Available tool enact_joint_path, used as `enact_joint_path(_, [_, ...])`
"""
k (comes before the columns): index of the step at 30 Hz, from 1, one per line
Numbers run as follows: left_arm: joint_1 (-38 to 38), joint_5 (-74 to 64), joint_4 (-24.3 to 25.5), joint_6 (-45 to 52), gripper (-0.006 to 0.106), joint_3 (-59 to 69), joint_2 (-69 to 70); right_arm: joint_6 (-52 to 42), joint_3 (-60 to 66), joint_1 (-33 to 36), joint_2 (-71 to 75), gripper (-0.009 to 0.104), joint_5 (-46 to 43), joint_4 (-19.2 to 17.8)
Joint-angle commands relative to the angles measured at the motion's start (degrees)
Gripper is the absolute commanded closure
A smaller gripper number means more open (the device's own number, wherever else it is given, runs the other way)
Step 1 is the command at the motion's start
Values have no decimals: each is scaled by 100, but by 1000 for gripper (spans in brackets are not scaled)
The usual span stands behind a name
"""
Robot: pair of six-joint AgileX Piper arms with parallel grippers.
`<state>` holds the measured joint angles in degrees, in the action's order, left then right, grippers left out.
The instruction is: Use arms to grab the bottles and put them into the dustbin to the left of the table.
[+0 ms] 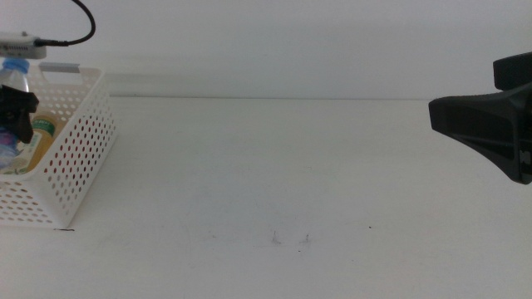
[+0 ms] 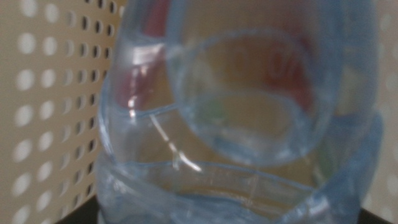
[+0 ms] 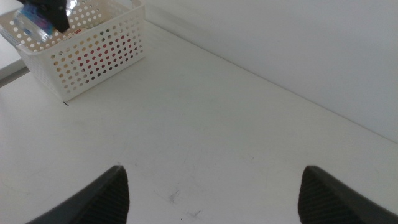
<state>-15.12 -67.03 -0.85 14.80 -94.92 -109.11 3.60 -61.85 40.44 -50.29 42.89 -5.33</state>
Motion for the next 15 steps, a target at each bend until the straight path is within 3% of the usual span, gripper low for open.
enact_joint_path(1, [-115, 217, -424, 38, 92, -119, -67, -40, -19, 4, 20, 3, -60, -11])
enact_joint_path(4, [-128, 377, -531, 87, 69, -108, -184, -40, -19, 4, 20, 3, -60, -11])
enact_joint_path(9, [-128, 495, -627, 334, 6, -121, -170, -40, -19, 4, 20, 3, -60, -11])
enact_joint_path(15, [-18, 258, -611, 181, 7, -109, 105, -40, -19, 4, 20, 3, -59, -11])
